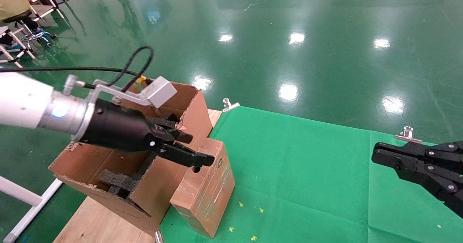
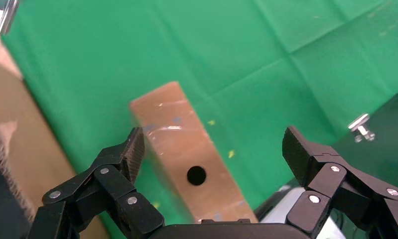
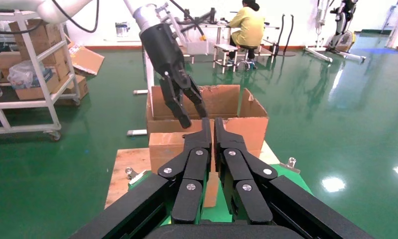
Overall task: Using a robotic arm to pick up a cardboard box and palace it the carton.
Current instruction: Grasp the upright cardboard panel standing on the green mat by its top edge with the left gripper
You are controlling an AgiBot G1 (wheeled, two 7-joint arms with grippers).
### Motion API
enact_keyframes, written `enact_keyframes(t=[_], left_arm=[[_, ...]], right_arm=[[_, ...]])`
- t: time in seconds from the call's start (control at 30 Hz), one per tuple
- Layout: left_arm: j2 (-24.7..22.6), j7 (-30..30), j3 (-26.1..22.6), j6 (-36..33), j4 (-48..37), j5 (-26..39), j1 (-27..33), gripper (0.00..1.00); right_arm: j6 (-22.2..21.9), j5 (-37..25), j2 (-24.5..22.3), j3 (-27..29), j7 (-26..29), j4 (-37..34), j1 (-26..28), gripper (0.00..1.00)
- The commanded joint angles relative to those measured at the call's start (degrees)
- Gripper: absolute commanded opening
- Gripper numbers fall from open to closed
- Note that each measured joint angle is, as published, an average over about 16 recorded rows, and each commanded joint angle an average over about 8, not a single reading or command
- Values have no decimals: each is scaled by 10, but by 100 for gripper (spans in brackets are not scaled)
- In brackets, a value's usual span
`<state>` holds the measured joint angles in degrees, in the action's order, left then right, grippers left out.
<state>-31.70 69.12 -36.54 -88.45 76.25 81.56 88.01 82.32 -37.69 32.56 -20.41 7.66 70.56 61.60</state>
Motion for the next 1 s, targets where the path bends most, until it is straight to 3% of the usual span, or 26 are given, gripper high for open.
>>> enact_keyframes(t=[0.03, 0.43, 0.47, 0.7, 0.73, 0.87, 0.9, 1.0], left_arm=[[-14, 41, -16, -13, 1, 30, 25, 100], [-42, 123, -144, -18, 0, 57, 85, 100], [-42, 126, -152, -18, 0, 56, 87, 100], [-47, 140, -196, -13, 3, 51, 103, 100], [-48, 142, -201, -12, 3, 50, 105, 100], [-49, 147, -220, -10, 4, 50, 115, 100], [-49, 148, -225, -10, 4, 50, 117, 94], [-50, 146, -236, -8, 5, 51, 122, 56]], right_arm=[[0, 0, 0, 0, 0, 0, 0, 0], [0, 0, 0, 0, 0, 0, 0, 0], [0, 0, 0, 0, 0, 0, 0, 4], [0, 0, 0, 0, 0, 0, 0, 91], [0, 0, 0, 0, 0, 0, 0, 100], [0, 0, 0, 0, 0, 0, 0, 100], [0, 0, 0, 0, 0, 0, 0, 100], [0, 0, 0, 0, 0, 0, 0, 100]])
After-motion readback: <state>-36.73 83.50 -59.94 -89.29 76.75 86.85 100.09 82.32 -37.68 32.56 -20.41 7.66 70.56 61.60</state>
